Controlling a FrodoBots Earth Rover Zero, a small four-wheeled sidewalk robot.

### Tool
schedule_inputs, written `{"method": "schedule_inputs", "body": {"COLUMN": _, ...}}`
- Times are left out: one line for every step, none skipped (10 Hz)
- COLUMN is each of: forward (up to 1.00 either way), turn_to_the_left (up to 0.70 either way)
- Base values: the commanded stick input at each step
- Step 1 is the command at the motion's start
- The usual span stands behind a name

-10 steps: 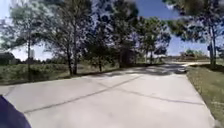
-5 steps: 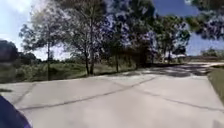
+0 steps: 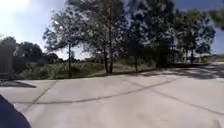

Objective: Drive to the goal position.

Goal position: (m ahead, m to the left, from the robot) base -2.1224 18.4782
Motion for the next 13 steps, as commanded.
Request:
{"method": "schedule_inputs", "body": {"forward": 0.0, "turn_to_the_left": 0.7}}
{"method": "schedule_inputs", "body": {"forward": 0.0, "turn_to_the_left": 0.7}}
{"method": "schedule_inputs", "body": {"forward": 0.0, "turn_to_the_left": 0.7}}
{"method": "schedule_inputs", "body": {"forward": 0.0, "turn_to_the_left": 0.7}}
{"method": "schedule_inputs", "body": {"forward": 0.0, "turn_to_the_left": 0.07}}
{"method": "schedule_inputs", "body": {"forward": 0.0, "turn_to_the_left": 0.0}}
{"method": "schedule_inputs", "body": {"forward": 0.0, "turn_to_the_left": 0.0}}
{"method": "schedule_inputs", "body": {"forward": 0.0, "turn_to_the_left": 0.0}}
{"method": "schedule_inputs", "body": {"forward": 0.0, "turn_to_the_left": 0.0}}
{"method": "schedule_inputs", "body": {"forward": 0.0, "turn_to_the_left": 0.0}}
{"method": "schedule_inputs", "body": {"forward": 0.0, "turn_to_the_left": 0.0}}
{"method": "schedule_inputs", "body": {"forward": 0.0, "turn_to_the_left": 0.0}}
{"method": "schedule_inputs", "body": {"forward": 0.0, "turn_to_the_left": 0.0}}
